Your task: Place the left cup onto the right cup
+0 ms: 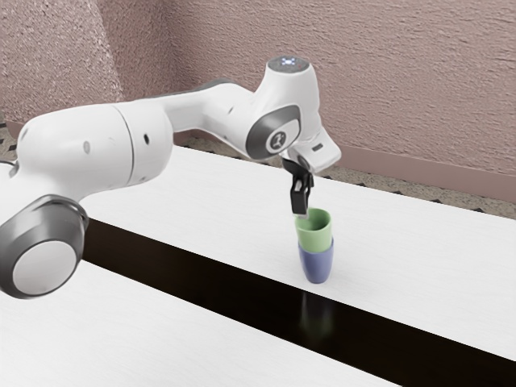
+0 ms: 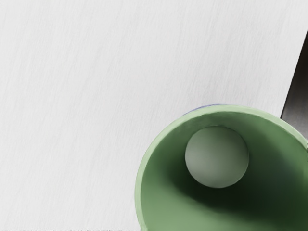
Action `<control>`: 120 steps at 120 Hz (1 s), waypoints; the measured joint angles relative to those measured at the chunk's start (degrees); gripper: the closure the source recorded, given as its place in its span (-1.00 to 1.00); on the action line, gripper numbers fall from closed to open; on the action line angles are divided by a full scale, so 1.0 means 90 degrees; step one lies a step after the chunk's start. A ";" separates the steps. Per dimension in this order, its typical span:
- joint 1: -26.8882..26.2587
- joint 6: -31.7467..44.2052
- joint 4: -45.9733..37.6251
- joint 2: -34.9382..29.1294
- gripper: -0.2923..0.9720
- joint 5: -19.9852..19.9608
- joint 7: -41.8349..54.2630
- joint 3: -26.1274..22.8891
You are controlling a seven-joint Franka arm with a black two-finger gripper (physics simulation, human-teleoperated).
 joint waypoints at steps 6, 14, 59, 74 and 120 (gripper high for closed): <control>0.0000 -0.0024 -0.0005 -0.0046 -0.53 0.0002 0.0009 0.0003; 0.0000 -0.0085 -0.0008 -0.0115 -0.53 0.0007 0.0019 0.0011; 0.0033 -0.0686 -0.0122 -0.0694 -0.54 0.0026 0.0059 0.0052; 0.0110 -0.0927 -0.0331 -0.1076 -0.54 0.0175 0.0067 0.0051; 0.0800 -0.1329 -0.1382 -0.2116 -0.54 0.0440 0.0032 0.0052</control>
